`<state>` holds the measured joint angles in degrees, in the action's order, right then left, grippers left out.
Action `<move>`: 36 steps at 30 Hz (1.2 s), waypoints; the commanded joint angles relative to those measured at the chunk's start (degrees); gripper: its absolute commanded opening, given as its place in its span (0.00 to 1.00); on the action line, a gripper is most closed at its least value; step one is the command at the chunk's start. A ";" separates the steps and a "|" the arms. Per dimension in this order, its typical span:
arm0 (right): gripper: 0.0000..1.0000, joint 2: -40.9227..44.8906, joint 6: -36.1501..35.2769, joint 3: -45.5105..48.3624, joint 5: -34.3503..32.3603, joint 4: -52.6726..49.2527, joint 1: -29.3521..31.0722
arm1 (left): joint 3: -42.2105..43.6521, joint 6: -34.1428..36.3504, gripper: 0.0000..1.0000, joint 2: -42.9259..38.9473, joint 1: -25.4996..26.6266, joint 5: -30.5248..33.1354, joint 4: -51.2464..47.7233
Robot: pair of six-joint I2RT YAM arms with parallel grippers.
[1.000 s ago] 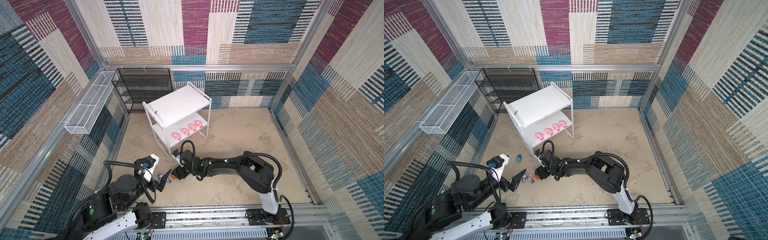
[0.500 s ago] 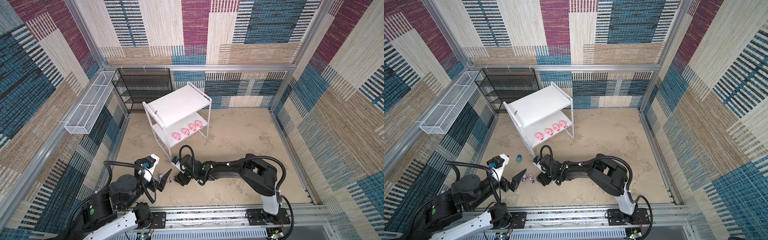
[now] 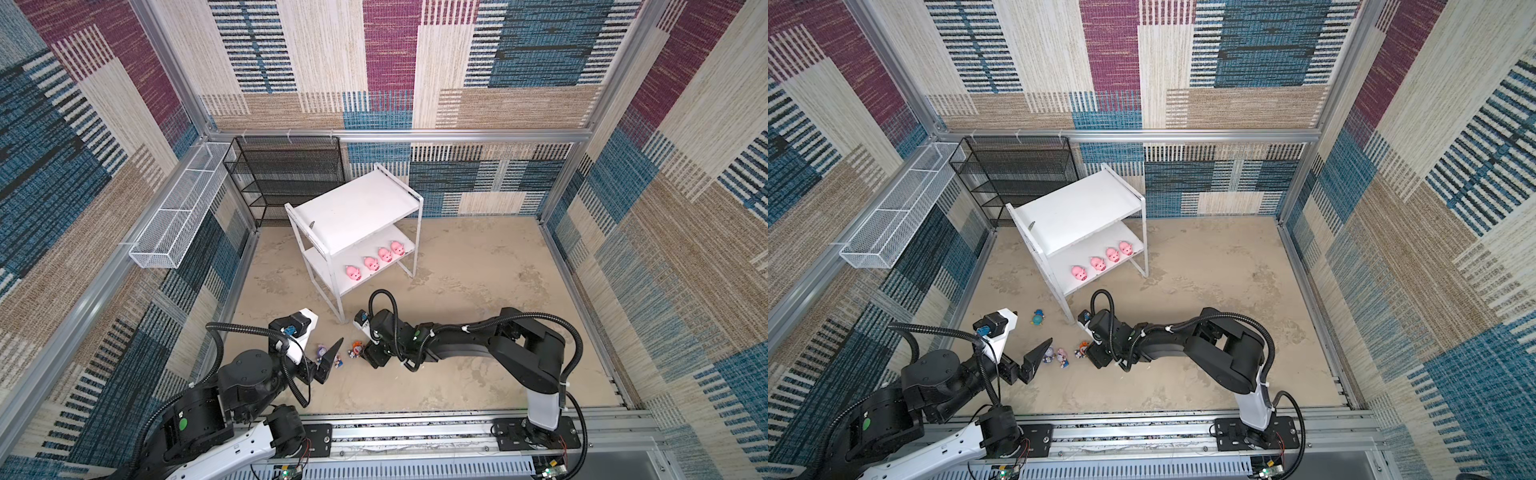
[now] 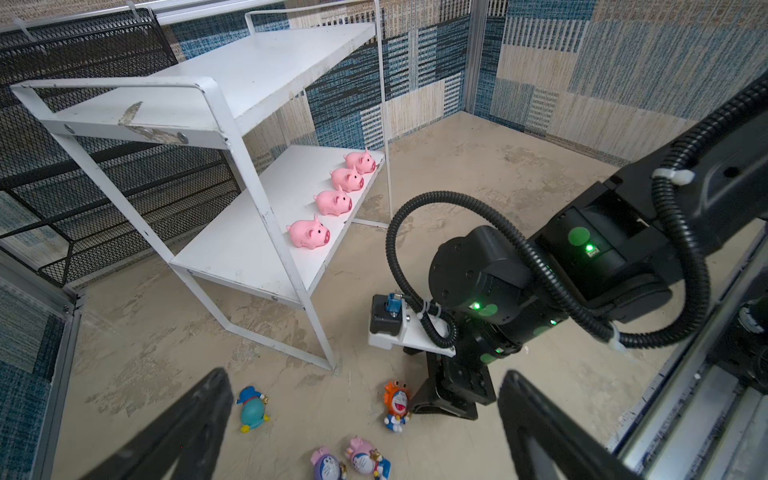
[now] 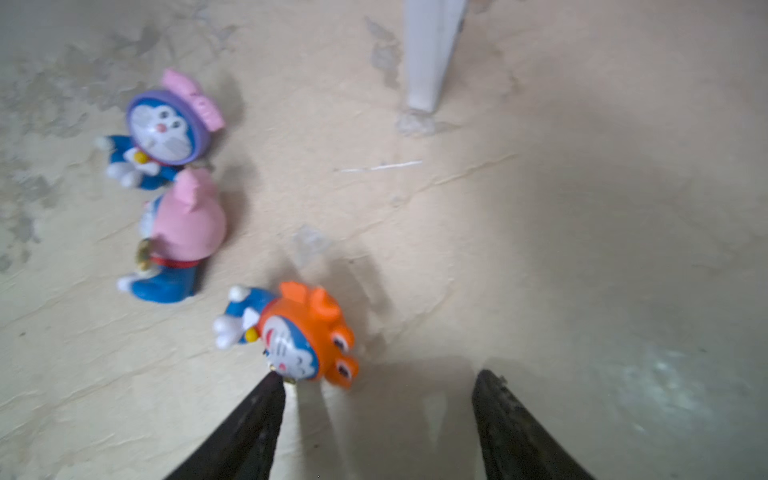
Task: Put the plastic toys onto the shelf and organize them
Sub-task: 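Move the right gripper down over the orange crab figurine near the base, then lower the right gripper around the orange crab figurine and close on it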
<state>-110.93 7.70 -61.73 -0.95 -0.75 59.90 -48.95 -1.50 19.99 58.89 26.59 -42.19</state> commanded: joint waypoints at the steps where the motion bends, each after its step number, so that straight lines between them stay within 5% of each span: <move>1: 0.74 -0.63 2.79 0.27 -4.07 -4.79 -1.48 | -0.10 -0.61 0.99 -0.40 -0.09 -0.40 1.26; 11: 0.74 -1.08 -0.34 -3.92 -0.34 -4.33 -3.46 | -0.09 -0.56 0.99 -0.65 -0.09 -0.22 1.07; 17: 0.73 5.16 1.53 2.83 15.04 1.27 -3.56 | 0.14 -0.19 0.99 -0.56 -0.09 -0.56 1.83; 21: 0.72 4.16 3.20 2.31 19.60 3.44 -3.55 | 0.13 -0.16 0.99 -0.38 -0.08 -0.94 1.88; 36: 0.60 -3.53 6.01 -4.19 18.11 2.65 -3.75 | 0.32 -0.17 0.99 -1.70 -0.14 -1.14 1.56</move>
<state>-113.93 12.99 -65.23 17.37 1.61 56.12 -48.73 -1.52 18.37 58.78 25.32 -42.19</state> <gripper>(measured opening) 0.601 0.991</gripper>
